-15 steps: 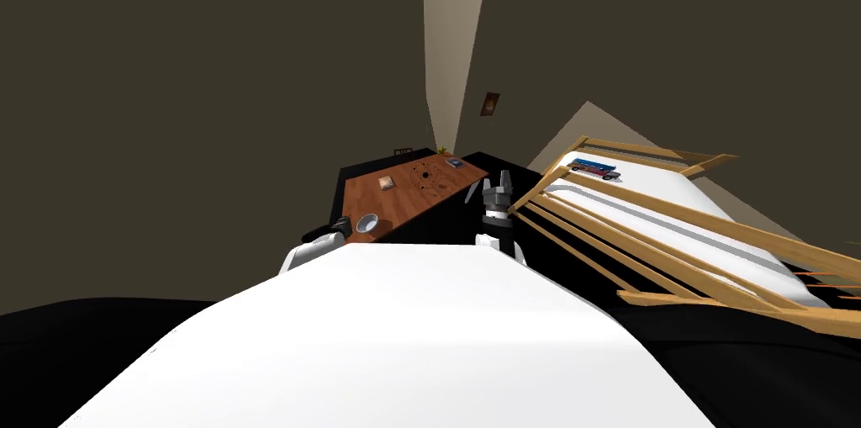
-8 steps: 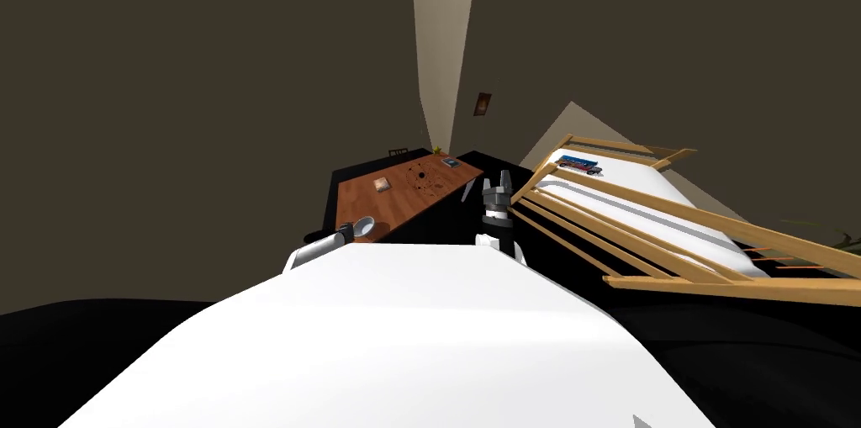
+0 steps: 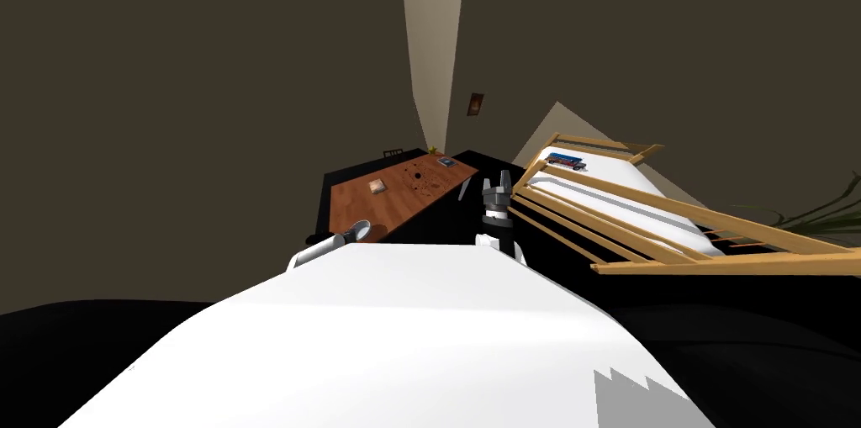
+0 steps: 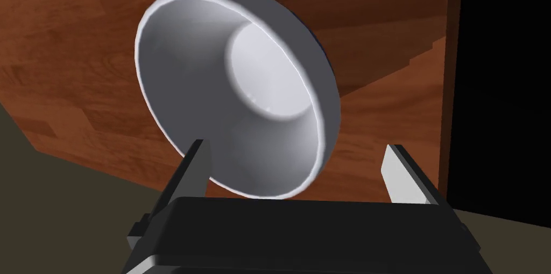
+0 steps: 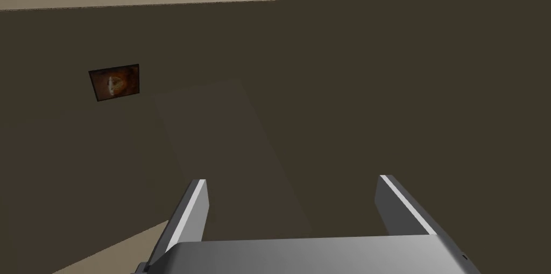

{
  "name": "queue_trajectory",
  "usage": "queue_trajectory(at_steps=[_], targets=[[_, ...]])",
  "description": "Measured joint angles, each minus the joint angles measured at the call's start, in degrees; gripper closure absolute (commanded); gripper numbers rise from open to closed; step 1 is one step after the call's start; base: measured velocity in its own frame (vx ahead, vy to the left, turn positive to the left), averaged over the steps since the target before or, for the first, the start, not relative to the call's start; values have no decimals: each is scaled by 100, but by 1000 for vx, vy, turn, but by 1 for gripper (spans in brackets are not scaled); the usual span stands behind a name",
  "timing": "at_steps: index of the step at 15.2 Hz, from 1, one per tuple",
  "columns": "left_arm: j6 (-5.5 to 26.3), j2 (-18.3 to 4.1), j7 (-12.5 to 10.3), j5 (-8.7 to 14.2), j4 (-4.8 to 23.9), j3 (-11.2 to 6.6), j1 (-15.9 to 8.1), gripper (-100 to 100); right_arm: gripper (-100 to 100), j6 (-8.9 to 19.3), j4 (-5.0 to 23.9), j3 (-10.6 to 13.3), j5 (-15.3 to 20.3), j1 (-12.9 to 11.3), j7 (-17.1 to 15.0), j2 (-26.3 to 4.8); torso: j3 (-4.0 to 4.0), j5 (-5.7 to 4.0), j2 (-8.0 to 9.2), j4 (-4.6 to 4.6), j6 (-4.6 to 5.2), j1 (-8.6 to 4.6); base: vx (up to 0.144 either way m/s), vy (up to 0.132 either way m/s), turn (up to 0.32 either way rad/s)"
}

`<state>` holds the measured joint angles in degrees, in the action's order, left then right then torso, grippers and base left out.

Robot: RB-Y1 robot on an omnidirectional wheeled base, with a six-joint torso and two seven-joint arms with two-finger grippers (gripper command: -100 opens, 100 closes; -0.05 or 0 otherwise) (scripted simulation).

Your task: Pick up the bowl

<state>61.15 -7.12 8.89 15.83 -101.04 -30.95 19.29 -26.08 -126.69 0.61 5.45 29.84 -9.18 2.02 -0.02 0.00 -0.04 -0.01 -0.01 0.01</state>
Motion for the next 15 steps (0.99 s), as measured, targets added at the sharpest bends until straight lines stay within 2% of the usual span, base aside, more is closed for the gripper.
queue_trajectory(at_steps=[4, 9, 10, 15], targets=[[252, 31, 38, 43, 145, -68, -85, -100, 0, 0, 0, 0, 0, 0, 0, 0, 0, 0, 0, 0, -1, 0, 6, 4, -45], [-76, 20, 4, -31, 552, 43, -192, -100, 0, 0, 0, -1, 0, 0, 0, 0, -2, 3, -3, -1, -1, 13, 9, 26, 3], [-105, 17, 1, -34, 578, 48, -200, 100, 0, 0, 0, 0, 0, 0, 0, 0, -1, 2, -2, 0, -1, 10, 2, 7, -2], [-101, 16, 6, -36, 579, 50, -196, 100, 0, 0, 0, 0, 0, 0, 0, 0, 3, 1, 2, 3, -3, 3, -1, -3, -1]])
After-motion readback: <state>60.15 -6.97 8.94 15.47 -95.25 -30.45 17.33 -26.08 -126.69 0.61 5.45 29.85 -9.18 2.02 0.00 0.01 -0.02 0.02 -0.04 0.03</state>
